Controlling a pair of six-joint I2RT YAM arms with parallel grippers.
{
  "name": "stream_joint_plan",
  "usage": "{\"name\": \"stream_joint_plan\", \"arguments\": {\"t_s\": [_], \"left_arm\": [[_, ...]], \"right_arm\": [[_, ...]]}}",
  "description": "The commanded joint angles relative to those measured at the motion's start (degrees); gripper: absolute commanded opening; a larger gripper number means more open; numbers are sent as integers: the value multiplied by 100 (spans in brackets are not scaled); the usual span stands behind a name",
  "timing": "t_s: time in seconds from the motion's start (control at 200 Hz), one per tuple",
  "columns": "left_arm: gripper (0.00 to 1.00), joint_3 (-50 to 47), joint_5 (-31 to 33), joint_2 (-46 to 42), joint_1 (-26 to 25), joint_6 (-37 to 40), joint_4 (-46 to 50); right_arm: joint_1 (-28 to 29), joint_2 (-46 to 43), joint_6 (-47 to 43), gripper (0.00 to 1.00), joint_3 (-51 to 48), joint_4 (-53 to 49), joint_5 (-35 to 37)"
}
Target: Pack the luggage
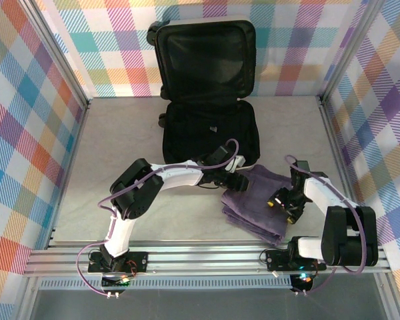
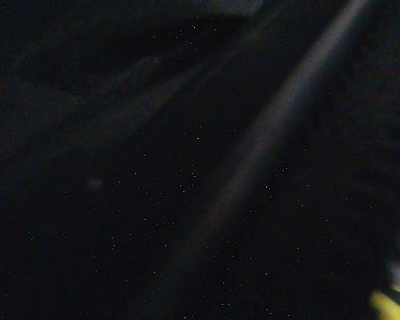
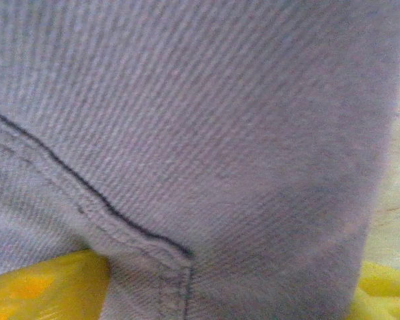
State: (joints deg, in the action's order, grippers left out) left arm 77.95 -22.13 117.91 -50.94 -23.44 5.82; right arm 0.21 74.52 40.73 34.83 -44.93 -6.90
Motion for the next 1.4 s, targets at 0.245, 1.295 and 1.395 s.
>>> {"name": "stream_joint_plan", "arguments": {"t_s": [0.245, 1.295, 1.395], "left_arm": [[65, -59, 475, 110, -421, -90, 1335], [21, -288, 2132, -362, -1155, -521, 1334], [17, -301, 2180, -541, -1212, -454, 1374]], "right_arm": [[205, -25, -302, 38, -104, 951, -673], [245, -769, -666, 19, 4, 637, -629], [252, -1059, -735, 12, 56, 545, -666]]}}
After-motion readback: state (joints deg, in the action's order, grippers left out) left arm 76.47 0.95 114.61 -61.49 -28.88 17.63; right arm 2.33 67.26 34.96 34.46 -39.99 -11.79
